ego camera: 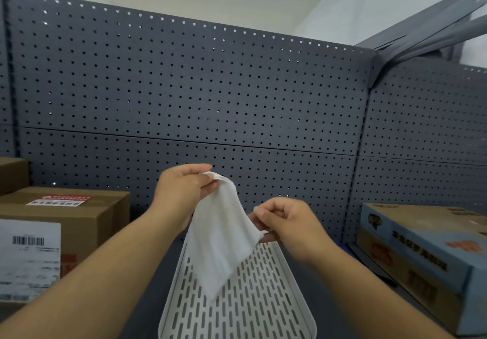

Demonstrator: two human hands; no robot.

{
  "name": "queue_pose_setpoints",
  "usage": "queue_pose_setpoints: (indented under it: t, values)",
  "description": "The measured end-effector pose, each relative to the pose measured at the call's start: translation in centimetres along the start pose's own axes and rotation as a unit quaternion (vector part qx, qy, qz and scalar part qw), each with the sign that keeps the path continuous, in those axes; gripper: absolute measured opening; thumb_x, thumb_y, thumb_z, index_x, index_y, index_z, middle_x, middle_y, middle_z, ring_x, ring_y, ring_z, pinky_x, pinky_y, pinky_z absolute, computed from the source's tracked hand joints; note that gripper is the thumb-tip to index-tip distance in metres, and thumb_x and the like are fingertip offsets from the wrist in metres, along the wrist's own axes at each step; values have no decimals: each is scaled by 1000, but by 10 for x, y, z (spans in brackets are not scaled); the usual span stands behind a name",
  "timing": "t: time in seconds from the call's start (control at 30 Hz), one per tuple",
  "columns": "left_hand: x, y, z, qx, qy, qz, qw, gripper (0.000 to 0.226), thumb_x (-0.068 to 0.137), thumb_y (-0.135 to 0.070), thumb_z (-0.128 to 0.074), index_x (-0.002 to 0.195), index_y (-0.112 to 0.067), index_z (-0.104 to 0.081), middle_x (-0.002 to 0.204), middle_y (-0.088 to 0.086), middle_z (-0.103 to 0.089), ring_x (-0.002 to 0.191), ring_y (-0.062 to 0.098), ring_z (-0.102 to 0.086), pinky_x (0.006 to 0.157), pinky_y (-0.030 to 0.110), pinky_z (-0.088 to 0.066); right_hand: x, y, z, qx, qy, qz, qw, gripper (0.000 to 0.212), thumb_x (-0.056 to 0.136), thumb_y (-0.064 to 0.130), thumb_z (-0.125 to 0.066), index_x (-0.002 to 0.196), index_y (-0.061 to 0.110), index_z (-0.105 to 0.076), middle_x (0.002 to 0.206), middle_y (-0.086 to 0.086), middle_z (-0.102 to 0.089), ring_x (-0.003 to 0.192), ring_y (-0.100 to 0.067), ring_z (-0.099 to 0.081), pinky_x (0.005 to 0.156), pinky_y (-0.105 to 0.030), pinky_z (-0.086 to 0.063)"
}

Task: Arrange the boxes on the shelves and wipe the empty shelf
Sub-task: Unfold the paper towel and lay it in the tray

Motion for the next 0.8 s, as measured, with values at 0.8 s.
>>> queue_pose_setpoints:
  t: [0.8]
  values:
    - [-22,24,-53,145,198,7,970,46,60,-29,-84,95,-5,-65,90,13,-73,76,22,-72,66,32,-58,33,4,31,80,24,-91,992,26,77,27,-75,71,7,-59,61,-5,-68,53,-15,-67,52,-26,-57]
Point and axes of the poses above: each hand's wrist, its own x-axis towards the middle knuckle, its own z-axis out of the back of the hand, y = z × x, the point moved 1 cm from there along x, towards the middle knuckle
